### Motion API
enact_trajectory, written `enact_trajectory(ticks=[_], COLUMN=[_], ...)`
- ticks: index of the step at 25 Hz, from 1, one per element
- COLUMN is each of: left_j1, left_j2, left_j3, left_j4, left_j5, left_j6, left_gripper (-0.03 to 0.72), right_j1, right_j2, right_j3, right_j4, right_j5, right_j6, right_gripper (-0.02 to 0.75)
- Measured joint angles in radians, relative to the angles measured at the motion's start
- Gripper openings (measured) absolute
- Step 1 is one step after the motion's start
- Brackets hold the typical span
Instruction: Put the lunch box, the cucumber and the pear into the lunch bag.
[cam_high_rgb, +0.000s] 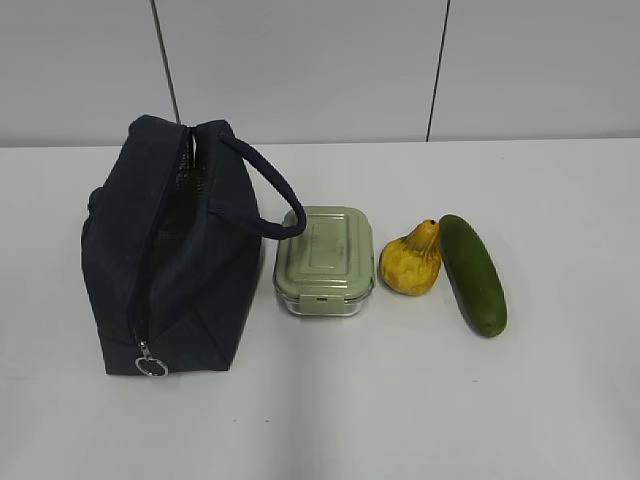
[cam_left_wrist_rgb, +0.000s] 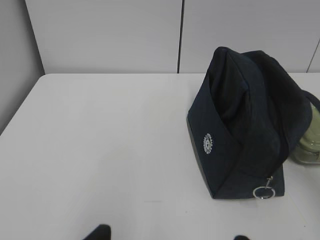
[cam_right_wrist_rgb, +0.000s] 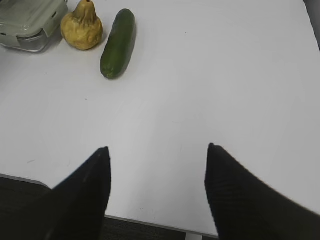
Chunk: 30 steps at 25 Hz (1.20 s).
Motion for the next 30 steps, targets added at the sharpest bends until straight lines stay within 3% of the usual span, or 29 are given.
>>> enact_trajectory(ticks=[30], left_j1=[-0.005], left_j2=[0.0], left_j3=[0.0], left_j4=[0.0], left_j5=[-0.005], left_j6=[0.0], left_gripper=[0.435], right_j1=[0.0], right_j2=[0.0], right_j3=[0.0], right_j4=[0.013], right_j5=[0.0], right_j6=[0.013], right_gripper=[0.47])
